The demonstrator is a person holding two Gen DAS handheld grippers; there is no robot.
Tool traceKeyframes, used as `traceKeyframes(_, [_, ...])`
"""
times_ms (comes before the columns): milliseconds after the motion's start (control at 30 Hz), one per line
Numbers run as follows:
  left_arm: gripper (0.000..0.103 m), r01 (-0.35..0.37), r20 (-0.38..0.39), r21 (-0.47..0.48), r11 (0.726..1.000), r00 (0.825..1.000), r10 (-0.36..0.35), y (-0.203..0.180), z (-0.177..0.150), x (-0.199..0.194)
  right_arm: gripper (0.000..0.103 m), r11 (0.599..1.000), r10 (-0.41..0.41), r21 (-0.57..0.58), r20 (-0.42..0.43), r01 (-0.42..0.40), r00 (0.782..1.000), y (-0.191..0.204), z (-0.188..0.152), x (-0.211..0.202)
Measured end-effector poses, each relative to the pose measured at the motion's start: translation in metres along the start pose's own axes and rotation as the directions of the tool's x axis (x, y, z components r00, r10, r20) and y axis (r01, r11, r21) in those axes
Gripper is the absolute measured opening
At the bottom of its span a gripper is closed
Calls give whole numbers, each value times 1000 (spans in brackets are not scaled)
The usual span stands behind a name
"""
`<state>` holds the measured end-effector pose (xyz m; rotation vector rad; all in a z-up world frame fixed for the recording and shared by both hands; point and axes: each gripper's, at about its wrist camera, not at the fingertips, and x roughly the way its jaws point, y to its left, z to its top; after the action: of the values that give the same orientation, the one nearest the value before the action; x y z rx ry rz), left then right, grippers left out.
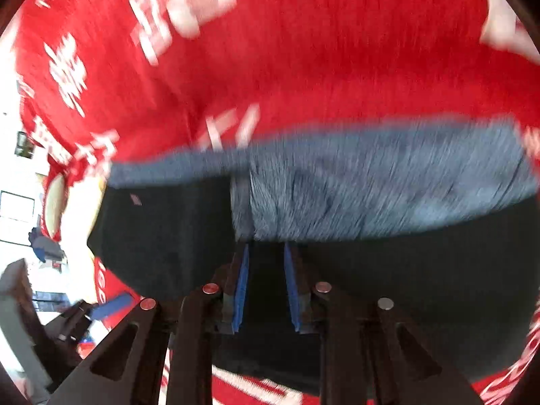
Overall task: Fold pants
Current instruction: 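Lay the folded end flat with the right gripper and open it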
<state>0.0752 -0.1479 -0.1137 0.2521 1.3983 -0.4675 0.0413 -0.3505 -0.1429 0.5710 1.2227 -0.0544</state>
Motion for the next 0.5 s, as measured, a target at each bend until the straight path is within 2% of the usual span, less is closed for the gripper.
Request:
traceKeyframes(133, [79,6,-18,-57,998,1000,-7,15,-1,6,24,1000,-4,-8,-20,4,1000,4,-18,-6])
traceKeyframes(333, [79,-5,-27,-93,996,1000,2,24,1,10,24,995,-75,-72,-37,72,996,15,-29,-13])
traceKeyframes(500, [79,-9,-43,-120,993,999,4,31,3,11,24,993,-105,-58,-45,102,993,16,-33,-22])
